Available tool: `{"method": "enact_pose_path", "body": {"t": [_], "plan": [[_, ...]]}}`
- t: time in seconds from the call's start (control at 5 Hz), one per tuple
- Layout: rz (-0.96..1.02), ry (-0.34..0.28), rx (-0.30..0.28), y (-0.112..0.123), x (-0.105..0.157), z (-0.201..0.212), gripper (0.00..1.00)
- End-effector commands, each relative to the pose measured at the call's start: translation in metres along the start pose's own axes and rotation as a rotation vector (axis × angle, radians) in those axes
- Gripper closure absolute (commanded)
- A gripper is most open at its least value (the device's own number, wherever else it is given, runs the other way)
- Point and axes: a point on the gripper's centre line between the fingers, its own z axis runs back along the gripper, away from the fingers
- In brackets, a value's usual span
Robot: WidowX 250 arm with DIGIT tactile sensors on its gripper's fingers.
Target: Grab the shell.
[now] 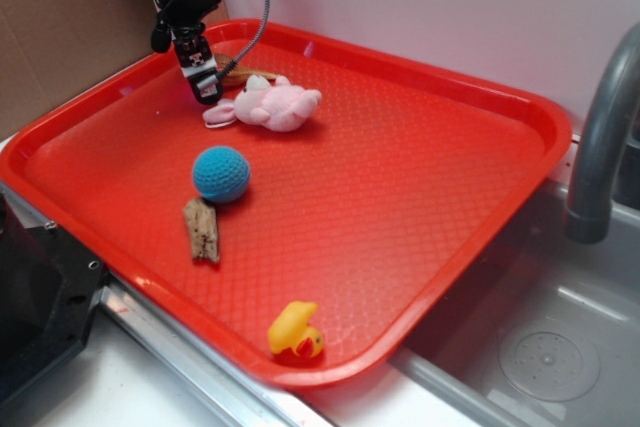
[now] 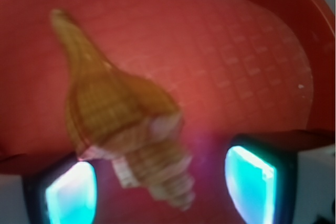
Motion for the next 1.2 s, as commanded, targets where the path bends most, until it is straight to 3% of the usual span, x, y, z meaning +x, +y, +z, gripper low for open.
{"method": "enact_pose_path", "body": {"t": [0.0, 0.2, 0.6, 0.8, 1.0], "plan": [[-0.018, 0.009, 0.053, -0.02, 0.011, -0.013, 0.04], [-0.013, -0.02, 0.06, -0.031, 0.013, -0.004, 1.0], [-0.051, -0.028, 0.092, -0.056, 0.019, 0.006, 1.0], [-0.02, -0.095, 0.103, -0.074, 0.006, 0.04, 1.0], [0.009, -0.111, 0.107, -0.097, 0.0, 0.079, 1.0]]}}
